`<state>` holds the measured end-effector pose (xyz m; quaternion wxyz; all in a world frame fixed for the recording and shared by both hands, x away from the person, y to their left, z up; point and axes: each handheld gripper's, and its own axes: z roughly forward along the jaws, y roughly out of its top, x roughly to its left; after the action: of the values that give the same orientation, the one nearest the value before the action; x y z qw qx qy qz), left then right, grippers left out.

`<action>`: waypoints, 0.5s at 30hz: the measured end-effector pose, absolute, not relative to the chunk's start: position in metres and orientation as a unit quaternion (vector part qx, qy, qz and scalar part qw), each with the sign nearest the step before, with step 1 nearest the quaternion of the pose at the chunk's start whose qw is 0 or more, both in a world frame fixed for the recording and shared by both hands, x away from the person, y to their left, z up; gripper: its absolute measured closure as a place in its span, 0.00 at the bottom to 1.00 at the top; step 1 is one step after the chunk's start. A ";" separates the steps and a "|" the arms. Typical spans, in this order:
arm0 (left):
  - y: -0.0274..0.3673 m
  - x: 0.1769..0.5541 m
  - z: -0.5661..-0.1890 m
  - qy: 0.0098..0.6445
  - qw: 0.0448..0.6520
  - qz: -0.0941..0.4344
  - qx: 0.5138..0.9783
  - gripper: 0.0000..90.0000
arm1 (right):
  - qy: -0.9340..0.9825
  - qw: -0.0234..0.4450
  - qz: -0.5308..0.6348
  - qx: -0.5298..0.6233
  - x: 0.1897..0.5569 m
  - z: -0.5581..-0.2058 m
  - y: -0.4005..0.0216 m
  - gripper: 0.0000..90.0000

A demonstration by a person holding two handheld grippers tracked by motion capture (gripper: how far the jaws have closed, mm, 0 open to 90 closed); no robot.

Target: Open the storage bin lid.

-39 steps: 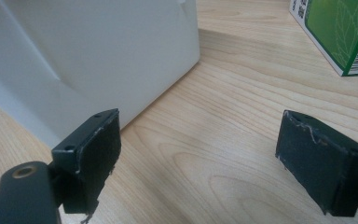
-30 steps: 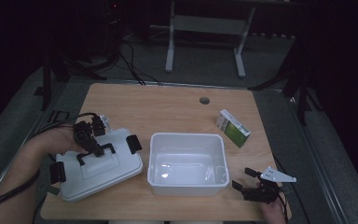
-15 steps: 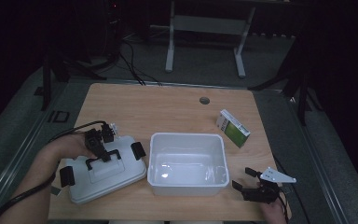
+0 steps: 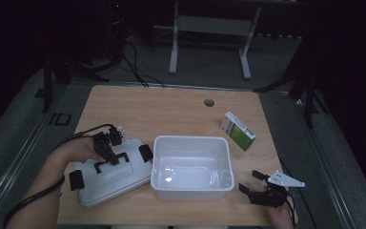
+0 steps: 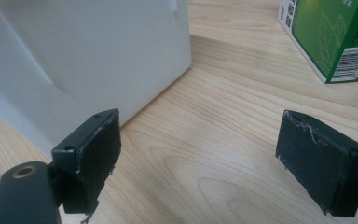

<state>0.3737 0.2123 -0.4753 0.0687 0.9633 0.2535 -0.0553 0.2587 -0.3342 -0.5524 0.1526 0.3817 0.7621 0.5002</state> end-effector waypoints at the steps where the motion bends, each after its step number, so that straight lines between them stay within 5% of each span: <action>1: 0.212 0.374 -0.477 0.256 0.067 -0.054 0.963 0.93 | 0.762 0.151 0.501 0.381 0.259 -0.552 -0.334 0.15; 10: 0.212 0.377 -0.482 0.264 0.069 -0.046 0.961 0.92 | 0.767 0.154 0.496 0.375 0.258 -0.552 -0.332 0.17; 15: 0.216 0.379 -0.475 0.287 0.077 -0.025 0.954 0.69 | 0.765 0.146 0.501 0.377 0.258 -0.552 -0.333 0.17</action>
<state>0.3791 0.2157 -0.4748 0.0773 0.9543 0.2875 -0.0246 0.2583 -0.3333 -0.5521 0.1462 0.3766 0.7651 0.5015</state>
